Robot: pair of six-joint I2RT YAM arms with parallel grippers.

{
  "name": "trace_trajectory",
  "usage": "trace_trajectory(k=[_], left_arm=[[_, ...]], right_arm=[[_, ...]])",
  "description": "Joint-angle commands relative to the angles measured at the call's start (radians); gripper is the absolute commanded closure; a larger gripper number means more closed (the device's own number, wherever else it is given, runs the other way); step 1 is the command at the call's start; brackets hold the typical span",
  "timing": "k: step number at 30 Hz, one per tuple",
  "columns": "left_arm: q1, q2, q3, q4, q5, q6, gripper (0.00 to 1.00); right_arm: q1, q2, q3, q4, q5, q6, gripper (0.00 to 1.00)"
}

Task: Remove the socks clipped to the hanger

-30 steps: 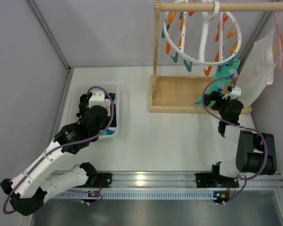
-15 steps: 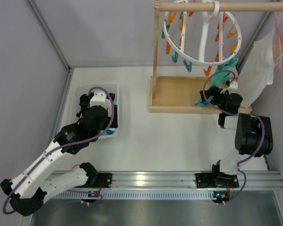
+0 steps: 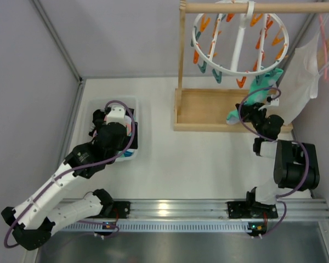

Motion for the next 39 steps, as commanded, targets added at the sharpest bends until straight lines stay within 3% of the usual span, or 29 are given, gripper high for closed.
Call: trace_trajectory(k=[1,8,14,21,27,32,39], left_arm=[[0.004,0.005,0.011,0.041,0.011,0.002,0.02],[0.004,-0.005,0.071,0.041,0.088,-0.047,0.02],[0.003,-0.03,0.171,0.038,0.136,-0.152,0.02],[0.003,0.039,0.338,0.037,0.154,-0.166,0.02],[0.003,0.162,0.51,0.033,0.205,-0.115,0.02],[-0.033,0.294,0.669,0.03,0.202,-0.055,0.02],[-0.301,0.537,0.956,0.03,-0.096,0.074,0.01]], right_arm=[[0.044,-0.119,-0.026,0.078,0.038,-0.007,1.0],[0.221,-0.353,-0.111,-0.156,0.268,-0.12,1.0],[0.401,-0.513,-0.201,-0.223,0.441,-0.14,1.0],[0.735,-0.663,-0.223,-0.335,0.816,-0.245,1.0],[0.945,-0.573,-0.138,-0.338,1.059,-0.311,1.0],[1.056,-0.429,-0.042,-0.327,1.158,-0.341,1.0],[1.168,-0.248,0.118,-0.301,1.251,-0.407,1.0]])
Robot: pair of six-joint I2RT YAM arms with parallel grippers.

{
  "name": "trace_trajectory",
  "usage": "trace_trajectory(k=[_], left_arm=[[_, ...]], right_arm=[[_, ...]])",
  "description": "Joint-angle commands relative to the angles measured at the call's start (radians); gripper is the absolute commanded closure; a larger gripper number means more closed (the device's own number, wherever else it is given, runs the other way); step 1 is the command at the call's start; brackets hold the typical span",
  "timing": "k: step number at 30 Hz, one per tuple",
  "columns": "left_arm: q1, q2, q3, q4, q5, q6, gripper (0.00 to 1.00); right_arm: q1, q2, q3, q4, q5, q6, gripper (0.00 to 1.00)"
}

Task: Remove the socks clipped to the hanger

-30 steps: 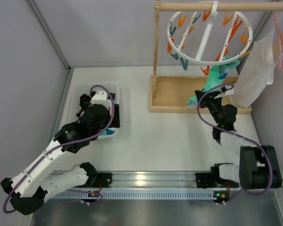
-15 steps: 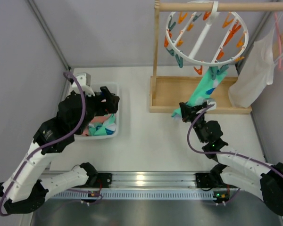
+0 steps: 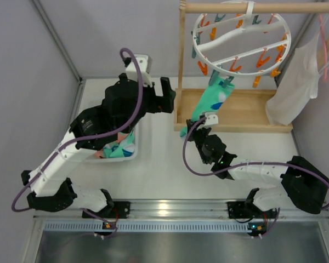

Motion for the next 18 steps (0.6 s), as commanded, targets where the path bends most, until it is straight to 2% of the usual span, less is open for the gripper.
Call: trace_trajectory(k=[1,9,18], left_arm=[[-0.102,0.104,0.158,0.032,-0.141,0.103,0.01],[-0.142,0.429,0.474,0.035,-0.213,0.223,0.01],[-0.144,0.56,0.609,0.038,-0.296,0.298,0.02]], right_arm=[[0.052,0.062,0.093,0.043,0.086,-0.065,1.0],[0.123,0.197,0.22,0.036,0.145,-0.164,1.0],[0.148,0.245,0.258,0.017,0.13,-0.172,1.0]])
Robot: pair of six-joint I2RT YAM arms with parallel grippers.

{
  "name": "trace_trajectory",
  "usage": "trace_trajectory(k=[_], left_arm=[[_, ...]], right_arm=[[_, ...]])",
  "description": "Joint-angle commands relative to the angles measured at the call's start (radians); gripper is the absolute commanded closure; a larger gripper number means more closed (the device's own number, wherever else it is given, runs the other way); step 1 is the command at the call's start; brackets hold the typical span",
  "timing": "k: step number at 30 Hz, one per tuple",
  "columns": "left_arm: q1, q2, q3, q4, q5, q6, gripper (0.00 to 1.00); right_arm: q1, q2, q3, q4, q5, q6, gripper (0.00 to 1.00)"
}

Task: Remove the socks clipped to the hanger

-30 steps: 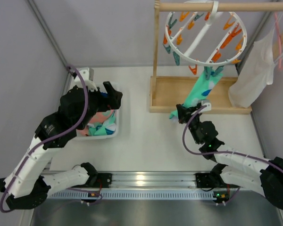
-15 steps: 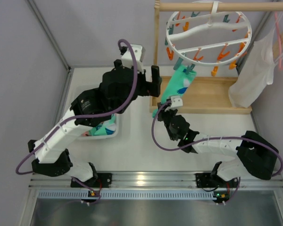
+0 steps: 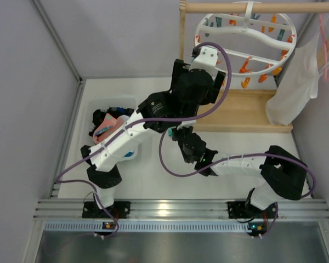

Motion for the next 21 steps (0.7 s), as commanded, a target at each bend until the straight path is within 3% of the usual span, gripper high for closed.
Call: trace_trajectory(k=[1,9,21], left_arm=[[-0.002,0.016,0.079,0.03,-0.075,0.059,0.01],[0.006,0.068,0.111,0.086,-0.101,0.128,0.02],[0.032,0.169,0.144,0.164,-0.112,0.226,0.12]], right_arm=[[0.025,0.019,0.051,0.014,0.005,-0.015,1.0],[0.043,0.045,0.09,-0.005,-0.001,-0.054,1.0],[0.061,0.075,0.114,-0.009,-0.003,-0.074,1.0]])
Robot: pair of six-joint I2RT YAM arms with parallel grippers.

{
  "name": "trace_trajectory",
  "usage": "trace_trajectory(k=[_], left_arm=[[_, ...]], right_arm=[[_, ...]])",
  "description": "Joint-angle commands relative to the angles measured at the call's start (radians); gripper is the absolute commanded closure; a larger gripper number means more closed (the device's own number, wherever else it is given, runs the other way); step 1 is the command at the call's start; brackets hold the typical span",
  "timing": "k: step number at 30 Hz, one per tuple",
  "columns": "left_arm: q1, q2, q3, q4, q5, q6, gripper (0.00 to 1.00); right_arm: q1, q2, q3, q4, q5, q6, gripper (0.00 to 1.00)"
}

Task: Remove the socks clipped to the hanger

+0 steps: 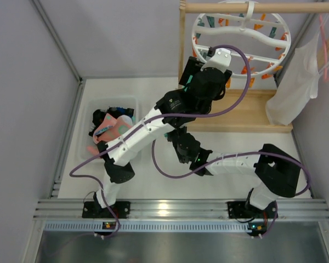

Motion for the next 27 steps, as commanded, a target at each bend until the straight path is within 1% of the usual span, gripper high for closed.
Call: trace_trajectory(k=[1,3,7,14,19,22,23,26,27], left_arm=[[0.007,0.013,0.035,0.1,-0.022,0.078,0.14],[0.009,0.021,0.037,0.109,-0.025,0.092,0.19],[0.022,0.037,0.038,0.128,-0.025,0.108,0.25],[0.051,0.051,0.038,0.146,-0.005,0.108,0.34],[0.068,0.07,0.045,0.189,0.018,0.122,0.39],[0.073,0.076,0.048,0.208,0.023,0.13,0.5],[0.073,0.074,0.046,0.212,0.023,0.13,0.57],[0.075,0.073,0.043,0.224,0.029,0.13,0.63],[0.075,0.074,0.042,0.226,0.03,0.13,0.66]], right_arm=[[0.031,0.015,0.047,-0.001,-0.009,-0.02,1.0],[0.034,0.015,0.047,0.002,-0.014,-0.023,1.0],[0.039,0.015,0.039,0.011,-0.028,-0.026,1.0],[0.054,0.021,0.048,0.015,-0.04,-0.048,1.0],[0.064,0.028,0.047,0.025,-0.046,-0.049,1.0],[0.068,0.028,0.045,0.025,-0.051,-0.051,1.0],[0.07,0.028,0.045,0.025,-0.052,-0.052,1.0],[0.071,0.027,0.039,0.026,-0.052,-0.051,1.0],[0.071,0.025,0.038,0.032,-0.052,-0.051,1.0]])
